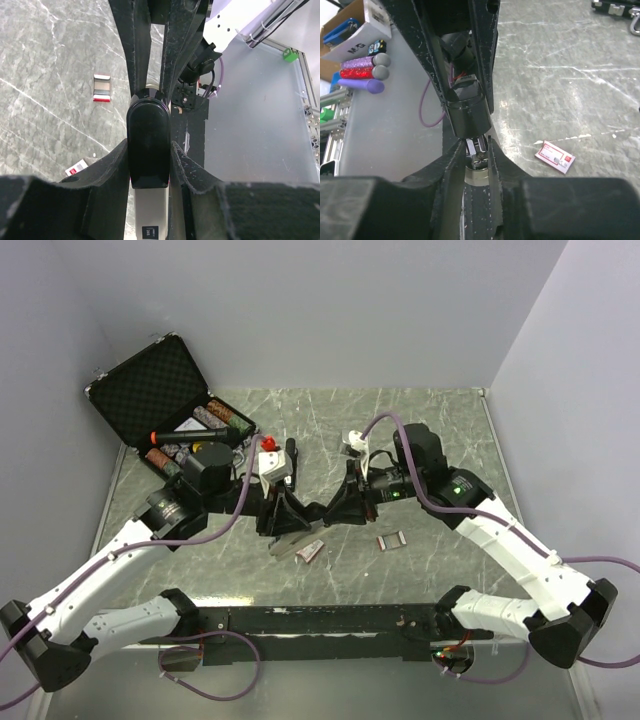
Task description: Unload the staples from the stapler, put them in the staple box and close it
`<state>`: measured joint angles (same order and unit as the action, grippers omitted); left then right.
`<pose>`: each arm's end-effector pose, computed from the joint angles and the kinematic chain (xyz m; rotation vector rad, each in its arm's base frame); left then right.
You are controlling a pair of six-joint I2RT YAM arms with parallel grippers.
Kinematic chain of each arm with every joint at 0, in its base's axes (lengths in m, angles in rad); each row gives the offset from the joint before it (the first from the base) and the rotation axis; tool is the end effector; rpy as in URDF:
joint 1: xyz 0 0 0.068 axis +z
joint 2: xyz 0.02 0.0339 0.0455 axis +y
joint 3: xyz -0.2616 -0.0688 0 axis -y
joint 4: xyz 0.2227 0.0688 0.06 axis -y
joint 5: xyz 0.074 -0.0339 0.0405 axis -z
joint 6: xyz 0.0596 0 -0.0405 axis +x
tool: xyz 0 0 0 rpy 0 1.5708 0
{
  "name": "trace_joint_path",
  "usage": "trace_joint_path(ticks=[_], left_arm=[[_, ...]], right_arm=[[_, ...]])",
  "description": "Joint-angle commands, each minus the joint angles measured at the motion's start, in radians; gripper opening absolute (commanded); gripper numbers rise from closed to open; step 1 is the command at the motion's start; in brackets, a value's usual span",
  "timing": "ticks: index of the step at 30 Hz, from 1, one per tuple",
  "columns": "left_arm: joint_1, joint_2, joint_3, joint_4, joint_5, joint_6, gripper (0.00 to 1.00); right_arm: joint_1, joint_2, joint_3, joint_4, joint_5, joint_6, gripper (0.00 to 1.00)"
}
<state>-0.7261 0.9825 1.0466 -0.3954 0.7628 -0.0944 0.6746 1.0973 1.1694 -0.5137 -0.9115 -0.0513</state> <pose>0.1252 -0.1662 0.3672 1.1275 1.6675 -1.2624 0.1412 0.1732 0.3750 -1.2720 1.6256 1.3026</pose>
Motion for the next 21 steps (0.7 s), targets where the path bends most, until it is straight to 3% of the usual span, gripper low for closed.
trace_joint_path(ticks=[1,9,21], left_arm=[[-0.003,-0.074,0.006,0.154,-0.014,-0.045,0.01],[-0.003,-0.151,-0.042,0.345,-0.083,-0.163,0.01],[-0.003,-0.208,-0.140,0.618,-0.188,-0.312,0.01]], right_arm=[[0.014,-0.028,-0.063,0.063,-0.020,0.017,0.24],[0.045,-0.057,-0.175,0.161,-0.026,0.093,0.03],[0.088,-0.040,-0.263,0.322,-0.026,0.195,0.01]])
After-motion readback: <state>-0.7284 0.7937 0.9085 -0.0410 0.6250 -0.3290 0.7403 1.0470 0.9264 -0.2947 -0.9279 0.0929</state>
